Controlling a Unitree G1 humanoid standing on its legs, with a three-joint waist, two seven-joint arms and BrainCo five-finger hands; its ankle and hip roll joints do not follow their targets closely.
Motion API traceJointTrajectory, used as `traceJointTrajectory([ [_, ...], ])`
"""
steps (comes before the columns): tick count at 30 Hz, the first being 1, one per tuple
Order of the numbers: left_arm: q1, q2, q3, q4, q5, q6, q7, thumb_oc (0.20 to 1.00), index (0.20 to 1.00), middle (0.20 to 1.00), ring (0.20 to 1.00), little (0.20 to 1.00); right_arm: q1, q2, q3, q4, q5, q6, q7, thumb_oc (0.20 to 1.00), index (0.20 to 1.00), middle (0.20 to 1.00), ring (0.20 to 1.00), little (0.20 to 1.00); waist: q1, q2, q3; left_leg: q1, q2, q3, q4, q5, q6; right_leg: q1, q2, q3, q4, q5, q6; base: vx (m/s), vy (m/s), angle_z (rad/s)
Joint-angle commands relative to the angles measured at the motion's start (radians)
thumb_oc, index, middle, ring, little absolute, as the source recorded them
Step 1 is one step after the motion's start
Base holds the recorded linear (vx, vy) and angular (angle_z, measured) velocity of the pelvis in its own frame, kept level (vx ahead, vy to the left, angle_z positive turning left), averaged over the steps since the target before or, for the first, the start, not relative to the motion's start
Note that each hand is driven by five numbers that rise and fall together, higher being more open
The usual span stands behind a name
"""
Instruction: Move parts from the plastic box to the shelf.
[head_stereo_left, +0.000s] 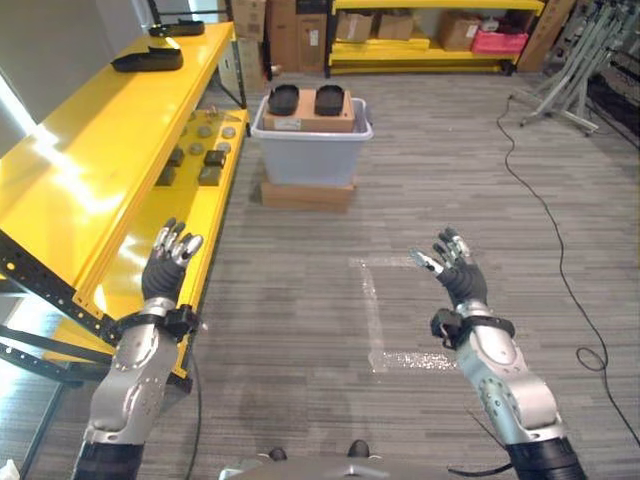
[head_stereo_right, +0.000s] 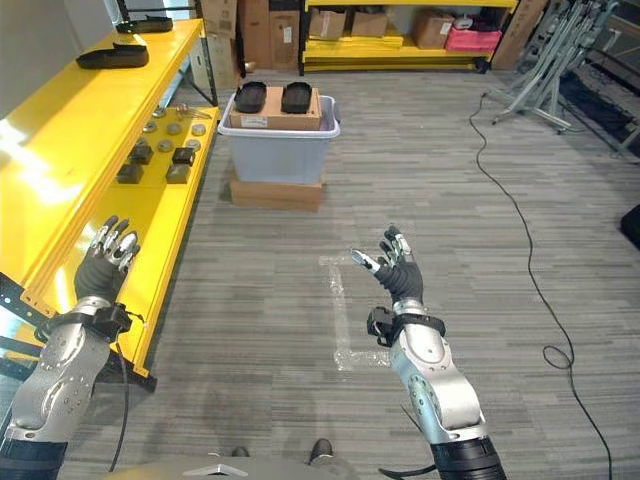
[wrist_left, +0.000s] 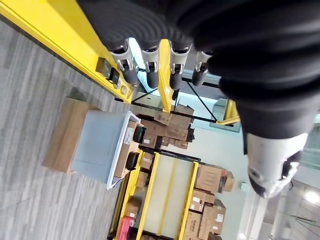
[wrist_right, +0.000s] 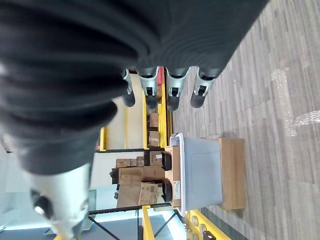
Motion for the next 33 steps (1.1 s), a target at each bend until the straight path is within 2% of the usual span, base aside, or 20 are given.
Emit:
traceJointTrajectory([
  [1, -0.023, 0.060, 0.009, -0.050, -0.017, -0.077, -0.038, 1.000, 1.000, 1.000, 1.000, 1.000, -0.056, 0.002, -0.014, -0.044, 0.015, -0.066, 0.003, 1.000, 1.000, 1.000, 1.000, 1.000, 0.021, -0.011, -0.022, -0.007, 0.005, 0.078, 0.007, -0.050, -0.015, 0.038, -0.046, -0.063, 0.041, -0.095, 0.102, 0.03, 0.087, 0.00],
  [6, -0.014, 0.062, 0.009, -0.068, -0.034, -0.093, -0.051, 1.000, 1.000, 1.000, 1.000, 1.000, -0.046, 0.001, -0.003, -0.029, 0.011, -0.066, 0.009, 1.000, 1.000, 1.000, 1.000, 1.000, 0.024, -0.008, -0.016, -0.014, -0.007, 0.060, 0.005, -0.050, -0.002, 0.021, -0.055, -0.057, 0.081, -0.107, 0.105, 0.03, 0.095, -0.02],
  [10, -0.017, 0.067, 0.009, -0.061, -0.070, -0.099, -0.058, 1.000, 1.000, 1.000, 1.000, 1.000, -0.045, 0.002, 0.004, -0.011, 0.019, -0.076, 0.003, 1.000, 1.000, 1.000, 1.000, 1.000, 0.022, -0.005, -0.006, -0.023, -0.027, 0.042, 0.013, -0.060, 0.021, -0.018, -0.070, -0.046, 0.174, -0.115, 0.116, 0.03, 0.124, -0.08],
  [14, -0.036, 0.069, 0.002, -0.053, -0.067, -0.106, -0.077, 1.000, 1.000, 1.000, 1.000, 1.000, -0.062, 0.010, 0.013, 0.015, 0.036, -0.086, -0.006, 1.000, 1.000, 1.000, 1.000, 1.000, 0.015, 0.006, 0.026, -0.027, -0.055, 0.005, 0.025, -0.085, 0.059, -0.111, -0.103, -0.028, 0.409, -0.135, 0.146, 0.05, 0.170, -0.09],
  [16, -0.053, 0.065, 0.002, -0.052, -0.070, -0.092, -0.083, 1.000, 1.000, 1.000, 1.000, 1.000, -0.063, 0.012, 0.017, 0.029, 0.038, -0.099, -0.001, 1.000, 1.000, 1.000, 1.000, 1.000, 0.010, 0.019, 0.056, -0.031, -0.071, -0.009, 0.043, -0.096, 0.083, -0.189, -0.146, -0.030, 0.608, -0.115, 0.151, 0.01, 0.182, -0.07],
  [17, -0.055, 0.064, 0.003, -0.052, -0.071, -0.090, -0.083, 1.000, 1.000, 1.000, 1.000, 1.000, -0.064, 0.012, 0.017, 0.031, 0.038, -0.100, -0.001, 1.000, 1.000, 1.000, 1.000, 1.000, 0.010, 0.017, 0.057, -0.032, -0.076, -0.009, 0.045, -0.097, 0.086, -0.198, -0.153, -0.027, 0.624, -0.118, 0.152, 0.04, 0.158, -0.01],
  [18, -0.058, 0.062, 0.002, -0.051, -0.075, -0.083, -0.085, 1.000, 1.000, 1.000, 1.000, 1.000, -0.063, 0.014, 0.019, 0.033, 0.039, -0.108, -0.003, 1.000, 1.000, 1.000, 1.000, 1.000, 0.008, 0.023, 0.069, -0.031, -0.083, -0.015, 0.055, -0.106, 0.094, -0.233, -0.170, -0.025, 0.696, -0.098, 0.153, 0.08, 0.155, 0.12],
  [19, -0.049, 0.056, 0.012, -0.054, -0.084, -0.075, -0.095, 1.000, 1.000, 1.000, 1.000, 1.000, -0.054, 0.014, 0.012, 0.029, 0.050, -0.112, -0.001, 1.000, 1.000, 1.000, 1.000, 1.000, 0.004, 0.028, 0.087, -0.029, -0.097, -0.023, 0.074, -0.127, 0.109, -0.292, -0.190, -0.010, 0.827, -0.077, 0.157, 0.06, 0.143, 0.10],
  [20, -0.038, 0.053, 0.019, -0.059, -0.076, -0.075, -0.098, 1.000, 1.000, 1.000, 1.000, 1.000, -0.049, 0.017, 0.006, 0.025, 0.050, -0.107, 0.008, 1.000, 1.000, 1.000, 1.000, 1.000, 0.003, 0.032, 0.093, -0.035, -0.095, -0.012, 0.079, -0.122, 0.114, -0.319, -0.184, -0.019, 0.826, -0.045, 0.141, 0.07, 0.076, 0.05],
  [22, -0.023, 0.053, 0.025, -0.056, -0.072, -0.086, -0.105, 1.000, 1.000, 1.000, 1.000, 1.000, -0.040, 0.018, -0.001, 0.026, 0.054, -0.110, 0.027, 1.000, 1.000, 1.000, 1.000, 1.000, -0.001, 0.025, 0.096, -0.030, -0.104, -0.028, 0.090, -0.137, 0.113, -0.330, -0.171, -0.006, 0.770, -0.016, 0.148, 0.13, -0.047, -0.06],
  [23, -0.017, 0.054, 0.029, -0.053, -0.077, -0.093, -0.110, 1.000, 1.000, 1.000, 1.000, 1.000, -0.037, 0.019, -0.006, 0.031, 0.055, -0.118, 0.043, 1.000, 1.000, 1.000, 1.000, 1.000, -0.003, 0.017, 0.095, -0.028, -0.108, -0.037, 0.101, -0.148, 0.108, -0.322, -0.162, -0.001, 0.695, 0.004, 0.152, 0.28, -0.143, -0.04],
  [25, -0.014, 0.060, 0.028, -0.062, -0.077, -0.095, -0.098, 1.000, 1.000, 1.000, 1.000, 1.000, -0.040, 0.019, -0.017, 0.043, 0.046, -0.129, 0.066, 1.000, 1.000, 1.000, 1.000, 1.000, -0.006, -0.010, 0.092, -0.025, -0.113, -0.050, 0.133, -0.179, 0.086, -0.288, -0.163, -0.002, 0.381, 0.050, 0.158, 0.32, -0.197, -0.07],
  [26, -0.015, 0.061, 0.024, -0.066, -0.074, -0.096, -0.092, 1.000, 1.000, 1.000, 1.000, 1.000, -0.042, 0.017, -0.017, 0.044, 0.046, -0.129, 0.066, 1.000, 1.000, 1.000, 1.000, 1.000, -0.007, -0.016, 0.091, -0.024, -0.115, -0.051, 0.139, -0.188, 0.084, -0.283, -0.169, -0.002, 0.332, 0.063, 0.162, 0.32, -0.179, -0.07],
  [27, -0.016, 0.064, 0.017, -0.073, -0.073, -0.095, -0.083, 1.000, 1.000, 1.000, 1.000, 1.000, -0.046, 0.011, -0.018, 0.047, 0.053, -0.124, 0.067, 1.000, 1.000, 1.000, 1.000, 1.000, -0.007, -0.027, 0.091, -0.016, -0.119, -0.049, 0.150, -0.209, 0.080, -0.278, -0.185, -0.004, 0.230, 0.087, 0.171, 0.39, -0.148, -0.08],
  [28, -0.017, 0.066, 0.012, -0.075, -0.073, -0.093, -0.079, 1.000, 1.000, 1.000, 1.000, 1.000, -0.047, 0.008, -0.017, 0.050, 0.061, -0.118, 0.067, 1.000, 1.000, 1.000, 1.000, 1.000, -0.005, -0.027, 0.089, -0.006, -0.113, -0.052, 0.161, -0.233, 0.074, -0.268, -0.192, -0.005, 0.156, 0.097, 0.186, 0.48, -0.182, -0.09],
  [30, -0.014, 0.067, -0.001, -0.078, -0.076, -0.091, -0.073, 1.000, 1.000, 1.000, 1.000, 1.000, -0.040, 0.008, -0.016, 0.056, 0.065, -0.111, 0.073, 1.000, 1.000, 1.000, 1.000, 1.000, 0.000, -0.034, 0.091, 0.007, -0.095, -0.030, 0.206, -0.275, 0.065, -0.254, -0.222, -0.035, 0.040, 0.136, 0.194, 0.57, -0.216, -0.09],
  [33, -0.001, 0.065, -0.007, -0.077, -0.092, -0.087, -0.072, 1.000, 1.000, 1.000, 1.000, 1.000, -0.023, 0.017, -0.020, 0.050, 0.053, -0.107, 0.086, 1.000, 1.000, 1.000, 1.000, 1.000, 0.003, -0.048, 0.089, 0.009, -0.079, -0.005, 0.280, -0.317, 0.062, -0.243, -0.251, -0.061, 0.028, 0.156, 0.194, 0.47, -0.198, -0.03],
])
